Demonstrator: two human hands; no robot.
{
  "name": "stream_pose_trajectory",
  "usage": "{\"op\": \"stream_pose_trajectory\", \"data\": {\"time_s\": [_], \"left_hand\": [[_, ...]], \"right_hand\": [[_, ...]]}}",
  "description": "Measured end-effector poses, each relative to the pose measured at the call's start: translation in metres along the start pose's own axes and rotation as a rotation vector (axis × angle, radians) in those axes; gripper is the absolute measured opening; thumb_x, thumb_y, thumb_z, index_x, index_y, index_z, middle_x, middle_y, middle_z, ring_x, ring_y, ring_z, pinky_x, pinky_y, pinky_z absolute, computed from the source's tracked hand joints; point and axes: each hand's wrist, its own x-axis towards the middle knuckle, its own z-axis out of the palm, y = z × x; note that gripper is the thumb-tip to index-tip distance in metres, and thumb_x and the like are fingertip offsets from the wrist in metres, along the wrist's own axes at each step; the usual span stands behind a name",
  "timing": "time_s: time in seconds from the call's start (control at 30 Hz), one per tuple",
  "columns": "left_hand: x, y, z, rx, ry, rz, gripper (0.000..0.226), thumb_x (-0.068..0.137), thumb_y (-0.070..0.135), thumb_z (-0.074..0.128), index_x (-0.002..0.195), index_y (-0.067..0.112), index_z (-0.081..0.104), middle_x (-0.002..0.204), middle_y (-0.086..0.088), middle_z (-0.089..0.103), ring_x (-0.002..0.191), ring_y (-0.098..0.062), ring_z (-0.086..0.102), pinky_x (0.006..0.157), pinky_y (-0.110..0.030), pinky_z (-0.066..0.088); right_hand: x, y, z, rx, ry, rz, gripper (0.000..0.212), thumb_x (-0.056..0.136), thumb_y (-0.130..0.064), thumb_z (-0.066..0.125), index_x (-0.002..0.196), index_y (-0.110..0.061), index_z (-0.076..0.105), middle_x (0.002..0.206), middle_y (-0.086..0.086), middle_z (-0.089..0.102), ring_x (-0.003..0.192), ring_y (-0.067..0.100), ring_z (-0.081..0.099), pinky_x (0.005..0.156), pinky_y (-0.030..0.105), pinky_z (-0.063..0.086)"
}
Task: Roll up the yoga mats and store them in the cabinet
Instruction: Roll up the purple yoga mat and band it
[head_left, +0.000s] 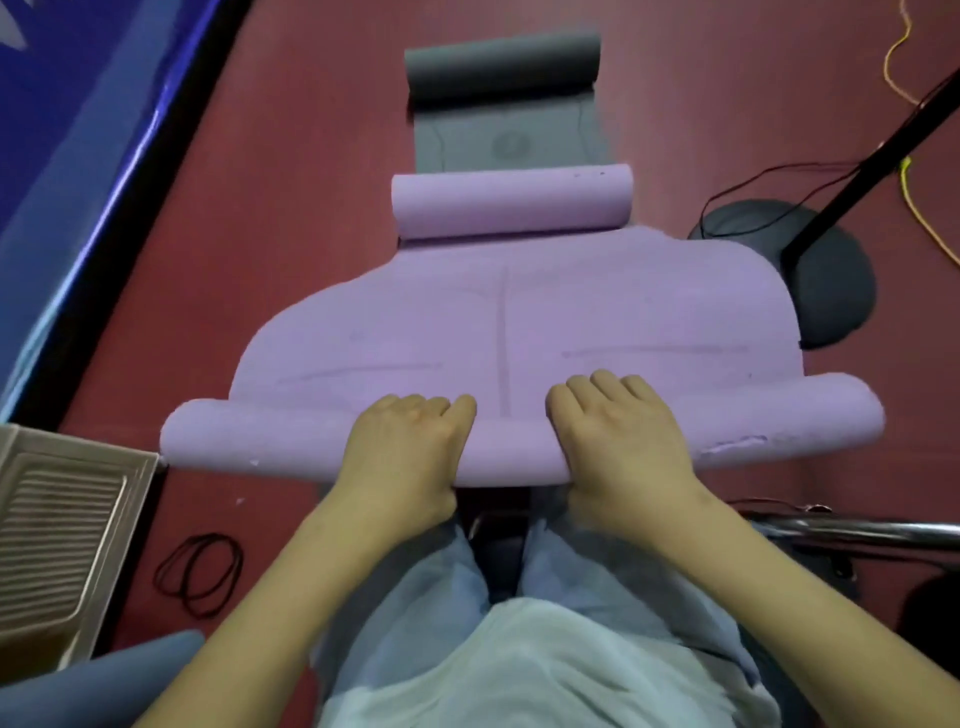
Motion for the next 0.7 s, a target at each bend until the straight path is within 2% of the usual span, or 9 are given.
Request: {"op": "stream_pose_trajectory", "data": {"time_s": [0.1, 0.2, 0.27, 0.4, 0.5, 0.57, 0.63, 0.7], "left_hand": [[0.004, -0.003, -0.002, -0.010, 0.048, -0.033, 0.052, 0.032, 0.022, 0.079, 0.081, 0.024, 0.060, 0.068, 0.006, 0.058, 0.063, -0.024, 0.057, 0.057, -0.028, 0.026], [0.008, -0.007, 0.000, -0.098, 0.081, -0.022, 0.052, 0.043, 0.022, 0.078, 0.093, 0.021, 0.063, 0.090, 0.002, 0.057, 0.083, -0.027, 0.052, 0.063, -0.031, 0.031], [0.007, -0.008, 0.004, -0.120, 0.100, -0.002, 0.055, 0.047, 0.025, 0.076, 0.100, 0.020, 0.062, 0.095, 0.000, 0.053, 0.085, -0.028, 0.049, 0.064, -0.034, 0.032], [-0.003, -0.004, 0.011, -0.174, 0.234, -0.037, 0.056, 0.047, 0.021, 0.074, 0.102, 0.013, 0.066, 0.088, -0.005, 0.059, 0.078, -0.032, 0.054, 0.063, -0.039, 0.041], [-0.002, 0.003, 0.022, -0.091, 0.257, -0.085, 0.054, 0.047, 0.014, 0.075, 0.100, 0.010, 0.068, 0.082, -0.007, 0.062, 0.073, -0.034, 0.056, 0.066, -0.041, 0.044], [0.006, 0.002, 0.022, -0.048, 0.226, -0.089, 0.048, 0.041, 0.010, 0.074, 0.089, 0.011, 0.066, 0.072, -0.005, 0.059, 0.065, -0.032, 0.055, 0.058, -0.037, 0.039], [0.014, -0.005, 0.018, -0.028, 0.184, -0.066, 0.044, 0.037, 0.014, 0.076, 0.080, 0.013, 0.062, 0.064, -0.002, 0.056, 0.056, -0.031, 0.053, 0.053, -0.031, 0.029], [0.020, -0.011, 0.010, -0.020, 0.084, -0.035, 0.046, 0.040, 0.024, 0.081, 0.080, 0.016, 0.060, 0.065, 0.000, 0.058, 0.056, -0.030, 0.057, 0.053, -0.028, 0.026]], "right_hand": [[0.017, 0.005, -0.007, -0.035, -0.115, -0.072, 0.055, 0.037, -0.018, 0.078, 0.087, -0.015, 0.055, 0.083, 0.006, 0.061, 0.078, 0.032, 0.059, 0.065, 0.035, 0.030], [0.034, 0.011, -0.020, 0.025, -0.297, -0.115, 0.046, 0.061, -0.023, 0.072, 0.104, -0.020, 0.054, 0.103, 0.001, 0.062, 0.099, 0.028, 0.059, 0.074, 0.036, 0.036], [0.039, 0.016, -0.020, 0.079, -0.364, -0.119, 0.043, 0.062, -0.024, 0.070, 0.102, -0.022, 0.054, 0.101, 0.001, 0.062, 0.096, 0.027, 0.060, 0.072, 0.034, 0.043], [0.048, 0.023, -0.021, 0.141, -0.464, -0.123, 0.043, 0.061, -0.031, 0.069, 0.101, -0.025, 0.056, 0.098, 0.000, 0.062, 0.091, 0.028, 0.063, 0.072, 0.037, 0.052], [0.050, 0.021, -0.019, 0.125, -0.467, -0.124, 0.044, 0.060, -0.032, 0.070, 0.101, -0.025, 0.057, 0.098, -0.001, 0.062, 0.092, 0.027, 0.063, 0.072, 0.037, 0.053], [0.050, 0.018, -0.018, 0.112, -0.435, -0.115, 0.044, 0.062, -0.031, 0.070, 0.103, -0.025, 0.057, 0.099, 0.000, 0.063, 0.092, 0.027, 0.063, 0.068, 0.035, 0.048], [0.047, 0.015, -0.020, 0.095, -0.350, -0.079, 0.046, 0.063, -0.031, 0.071, 0.105, -0.024, 0.055, 0.101, 0.000, 0.064, 0.094, 0.028, 0.063, 0.067, 0.034, 0.040], [0.040, 0.008, -0.020, 0.049, -0.238, -0.044, 0.050, 0.062, -0.028, 0.072, 0.107, -0.022, 0.051, 0.101, 0.001, 0.063, 0.096, 0.030, 0.060, 0.068, 0.035, 0.032]]}}
